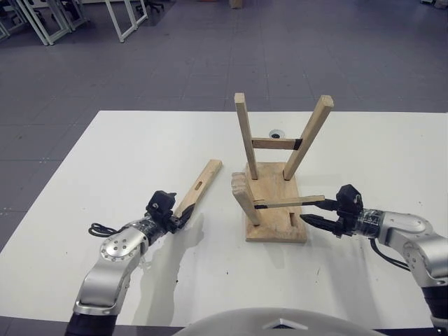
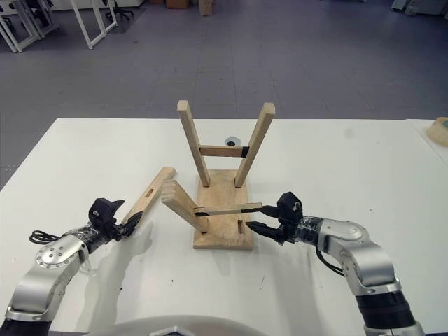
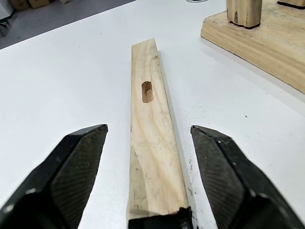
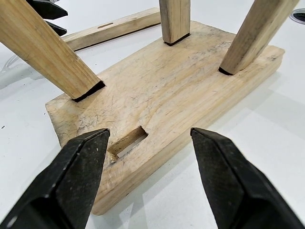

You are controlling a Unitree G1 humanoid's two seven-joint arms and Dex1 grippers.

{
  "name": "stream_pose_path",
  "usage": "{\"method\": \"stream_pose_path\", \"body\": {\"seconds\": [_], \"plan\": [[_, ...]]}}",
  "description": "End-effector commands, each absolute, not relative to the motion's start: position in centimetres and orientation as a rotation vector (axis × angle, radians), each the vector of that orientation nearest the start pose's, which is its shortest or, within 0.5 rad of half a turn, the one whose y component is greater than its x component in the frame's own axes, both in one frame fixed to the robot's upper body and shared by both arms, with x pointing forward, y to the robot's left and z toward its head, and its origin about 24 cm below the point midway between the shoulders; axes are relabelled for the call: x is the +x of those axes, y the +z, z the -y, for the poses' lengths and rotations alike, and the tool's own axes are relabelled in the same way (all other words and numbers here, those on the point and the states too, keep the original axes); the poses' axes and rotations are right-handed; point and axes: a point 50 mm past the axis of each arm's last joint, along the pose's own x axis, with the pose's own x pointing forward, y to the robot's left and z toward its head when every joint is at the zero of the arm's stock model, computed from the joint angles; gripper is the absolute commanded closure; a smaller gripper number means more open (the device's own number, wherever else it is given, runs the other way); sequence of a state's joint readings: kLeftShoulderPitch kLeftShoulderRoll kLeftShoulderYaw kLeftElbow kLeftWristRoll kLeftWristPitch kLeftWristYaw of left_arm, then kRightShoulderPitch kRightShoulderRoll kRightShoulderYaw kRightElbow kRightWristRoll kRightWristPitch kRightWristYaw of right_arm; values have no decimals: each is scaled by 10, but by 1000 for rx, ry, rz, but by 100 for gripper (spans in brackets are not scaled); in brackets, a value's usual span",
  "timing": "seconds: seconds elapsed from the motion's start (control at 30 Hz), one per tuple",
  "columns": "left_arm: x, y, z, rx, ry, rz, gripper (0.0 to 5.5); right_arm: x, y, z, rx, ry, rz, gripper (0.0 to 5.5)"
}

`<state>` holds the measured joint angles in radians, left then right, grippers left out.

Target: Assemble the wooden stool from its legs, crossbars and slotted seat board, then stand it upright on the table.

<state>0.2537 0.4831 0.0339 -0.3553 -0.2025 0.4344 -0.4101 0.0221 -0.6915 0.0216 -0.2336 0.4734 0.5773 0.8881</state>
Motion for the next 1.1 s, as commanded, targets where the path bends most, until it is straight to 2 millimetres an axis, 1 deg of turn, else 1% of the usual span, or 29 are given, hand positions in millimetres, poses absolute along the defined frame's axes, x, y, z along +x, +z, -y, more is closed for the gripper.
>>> {"method": "stream_pose_path", "body": {"seconds": [0.03,0.17,0.27,0.47,0.53,0.57,0.6,0.67,0.7,0.73,0.77,0.8,0.83,0.87,0.93,0.97,1.0,1.03,1.1], "plan": [[192,37,-219,204,-377,-442,226,220,72,208,-58,943,-503,236],[192,25,-221,188,-376,-512,226,218,72,209,-54,933,-503,236],[196,21,-220,149,-368,-548,226,220,73,207,-58,944,-502,236],[200,22,-221,148,-370,-581,333,223,74,209,-55,923,-490,236],[202,24,-223,171,-345,-579,343,227,79,213,-37,894,-473,236],[206,28,-224,171,-321,-551,343,228,81,217,-39,884,-469,236],[213,34,-225,164,-292,-508,343,230,83,221,-48,871,-467,236],[232,57,-227,78,-218,-332,343,233,90,232,-57,836,-454,236],[240,74,-227,30,-213,-214,343,236,97,235,-32,822,-429,218],[248,97,-224,-53,-234,-64,343,241,111,238,35,814,-373,202],[250,115,-222,-119,-268,47,343,243,123,238,97,823,-320,178],[251,131,-220,-186,-322,127,343,244,139,237,176,858,-256,159],[250,146,-218,-267,-402,179,343,243,159,234,275,924,-182,136],[248,157,-215,-326,-477,201,343,241,175,231,352,987,-128,124],[243,184,-207,-449,-663,227,343,239,205,225,471,1101,-35,119],[240,192,-204,-480,-730,226,343,238,213,224,500,1133,-18,119],[234,206,-197,-507,-852,218,343,238,224,216,543,1187,5,119],[228,215,-192,-518,-949,199,343,239,232,209,576,1228,15,119],[216,228,-180,-495,-1117,134,343,241,242,190,647,1312,1,119]]}}
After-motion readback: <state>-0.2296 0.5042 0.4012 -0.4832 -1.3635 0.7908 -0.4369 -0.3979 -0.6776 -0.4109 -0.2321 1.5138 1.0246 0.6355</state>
